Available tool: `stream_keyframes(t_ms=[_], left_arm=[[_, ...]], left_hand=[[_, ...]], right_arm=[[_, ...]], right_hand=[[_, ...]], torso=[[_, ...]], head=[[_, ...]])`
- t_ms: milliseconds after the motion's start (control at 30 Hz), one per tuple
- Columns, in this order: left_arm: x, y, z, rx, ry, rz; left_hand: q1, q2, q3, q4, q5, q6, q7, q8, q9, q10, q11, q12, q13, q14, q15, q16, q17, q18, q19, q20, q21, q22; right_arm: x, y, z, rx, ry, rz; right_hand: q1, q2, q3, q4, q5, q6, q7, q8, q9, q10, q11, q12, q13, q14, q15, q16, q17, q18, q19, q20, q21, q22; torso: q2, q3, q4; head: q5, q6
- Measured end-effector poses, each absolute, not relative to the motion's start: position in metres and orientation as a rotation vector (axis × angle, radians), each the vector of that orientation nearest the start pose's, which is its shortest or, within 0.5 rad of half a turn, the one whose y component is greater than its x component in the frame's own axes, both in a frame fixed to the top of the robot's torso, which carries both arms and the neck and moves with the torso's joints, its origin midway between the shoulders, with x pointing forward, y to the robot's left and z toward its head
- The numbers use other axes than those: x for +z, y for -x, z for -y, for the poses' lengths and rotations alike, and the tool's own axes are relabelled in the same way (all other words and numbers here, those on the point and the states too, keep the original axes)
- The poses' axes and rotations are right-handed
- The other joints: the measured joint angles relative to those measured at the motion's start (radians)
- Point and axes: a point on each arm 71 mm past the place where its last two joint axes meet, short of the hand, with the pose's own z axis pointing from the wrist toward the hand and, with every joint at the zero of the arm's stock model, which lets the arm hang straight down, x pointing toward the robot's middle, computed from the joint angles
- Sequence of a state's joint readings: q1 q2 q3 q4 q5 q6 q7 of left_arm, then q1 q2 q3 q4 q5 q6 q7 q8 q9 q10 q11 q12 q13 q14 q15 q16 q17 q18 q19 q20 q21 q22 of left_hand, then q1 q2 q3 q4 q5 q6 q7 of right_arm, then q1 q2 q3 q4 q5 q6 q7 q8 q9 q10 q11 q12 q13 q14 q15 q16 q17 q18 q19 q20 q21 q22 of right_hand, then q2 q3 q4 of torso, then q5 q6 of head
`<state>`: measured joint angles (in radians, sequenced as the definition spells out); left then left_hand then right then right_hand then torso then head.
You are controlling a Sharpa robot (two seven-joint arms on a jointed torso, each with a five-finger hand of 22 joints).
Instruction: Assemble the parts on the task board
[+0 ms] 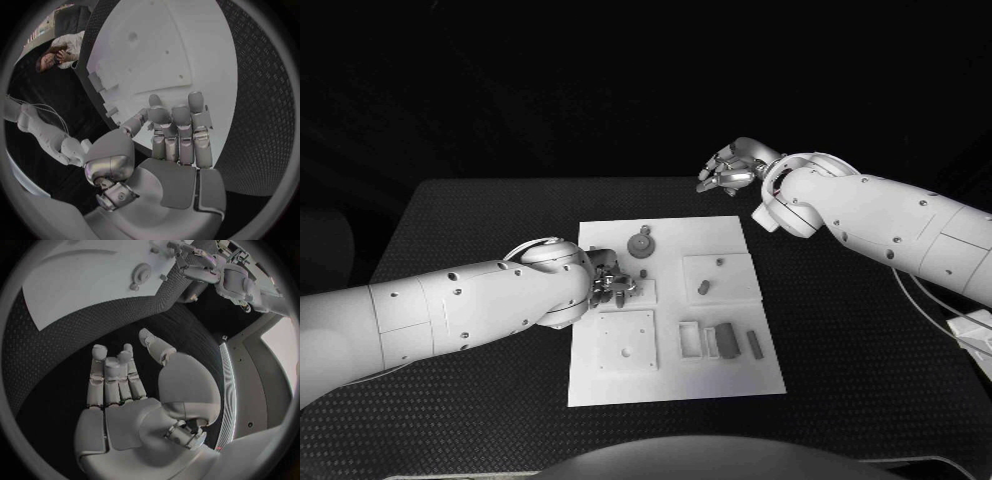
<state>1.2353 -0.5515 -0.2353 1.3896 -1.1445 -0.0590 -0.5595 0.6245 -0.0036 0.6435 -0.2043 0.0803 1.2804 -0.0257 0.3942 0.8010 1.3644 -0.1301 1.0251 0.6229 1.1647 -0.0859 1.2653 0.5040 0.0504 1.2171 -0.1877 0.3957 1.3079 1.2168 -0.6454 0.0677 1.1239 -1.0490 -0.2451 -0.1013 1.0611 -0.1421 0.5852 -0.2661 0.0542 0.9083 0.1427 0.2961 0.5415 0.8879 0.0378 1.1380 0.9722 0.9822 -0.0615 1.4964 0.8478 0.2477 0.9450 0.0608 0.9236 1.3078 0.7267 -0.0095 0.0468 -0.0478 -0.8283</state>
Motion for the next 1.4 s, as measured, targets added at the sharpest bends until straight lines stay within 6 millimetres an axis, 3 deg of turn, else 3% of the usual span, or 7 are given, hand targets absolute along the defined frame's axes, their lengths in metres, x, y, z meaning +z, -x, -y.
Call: stream_keyframes(t_ms=[567,867,1033,1400], left_arm=[[-0.2700,-0.4745,-0.1203,-0.358,0.040,-2.257],[-0.2700,-0.4746,-0.1205,-0.360,0.041,-2.257],[-0.2699,-0.4747,-0.1209,-0.360,0.042,-2.258],[-0.2700,-0.4749,-0.1212,-0.361,0.046,-2.261]], left_hand=[[0.000,-0.009,0.000,0.006,-0.012,0.000,0.000,-0.004,0.000,0.000,0.000,0.000,-0.001,0.004,-0.004,0.000,-0.001,-0.005,0.000,0.000,-0.001,0.000],[-0.014,-0.080,-0.016,0.028,-0.027,-0.004,0.003,-0.004,-0.001,0.000,0.000,-0.004,-0.002,0.000,-0.007,0.000,-0.002,-0.005,0.000,0.000,-0.004,0.000],[-0.008,-0.107,-0.007,0.043,-0.027,-0.010,0.009,-0.009,0.000,-0.003,0.003,-0.004,-0.002,-0.003,-0.011,0.000,-0.002,-0.005,0.000,0.000,-0.004,0.000],[0.007,-0.128,0.000,0.055,-0.027,-0.018,0.011,-0.015,0.001,-0.007,0.007,-0.004,-0.002,-0.003,-0.011,0.000,-0.002,-0.006,0.004,-0.004,-0.008,0.000]], right_arm=[[-0.1744,-0.5690,0.2276,0.694,-0.373,-1.714],[-0.1748,-0.5690,0.2280,0.693,-0.373,-1.715],[-0.1748,-0.5690,0.2282,0.692,-0.374,-1.716],[-0.1751,-0.5689,0.2284,0.692,-0.374,-1.718]], right_hand=[[0.000,0.000,0.000,0.000,0.000,0.001,-0.001,0.000,0.000,0.000,0.000,0.000,0.000,0.000,0.000,0.000,0.000,0.000,0.000,0.000,0.000,0.000],[0.000,0.000,0.000,0.000,0.000,-0.004,0.001,-0.004,0.000,0.000,0.000,0.000,-0.001,0.000,0.000,0.000,0.000,0.000,0.000,0.000,0.000,0.000],[0.000,0.000,-0.003,0.003,0.000,-0.004,0.000,-0.004,0.000,0.000,0.000,0.000,-0.001,0.000,0.000,0.000,0.000,0.000,0.000,0.000,0.000,0.000],[0.000,0.000,-0.003,0.003,0.000,-0.004,0.000,-0.004,0.000,-0.003,0.003,0.000,-0.001,-0.001,0.001,0.000,-0.001,0.000,0.000,0.000,0.000,0.000]], torso=[[0.000,0.0002,0.0004],[0.000,0.0005,-0.0001],[0.000,0.0005,-0.0001],[0.000,0.0006,-0.0002]], head=[[0.000,0.000],[0.001,-0.002],[0.000,-0.002],[0.000,-0.002]])
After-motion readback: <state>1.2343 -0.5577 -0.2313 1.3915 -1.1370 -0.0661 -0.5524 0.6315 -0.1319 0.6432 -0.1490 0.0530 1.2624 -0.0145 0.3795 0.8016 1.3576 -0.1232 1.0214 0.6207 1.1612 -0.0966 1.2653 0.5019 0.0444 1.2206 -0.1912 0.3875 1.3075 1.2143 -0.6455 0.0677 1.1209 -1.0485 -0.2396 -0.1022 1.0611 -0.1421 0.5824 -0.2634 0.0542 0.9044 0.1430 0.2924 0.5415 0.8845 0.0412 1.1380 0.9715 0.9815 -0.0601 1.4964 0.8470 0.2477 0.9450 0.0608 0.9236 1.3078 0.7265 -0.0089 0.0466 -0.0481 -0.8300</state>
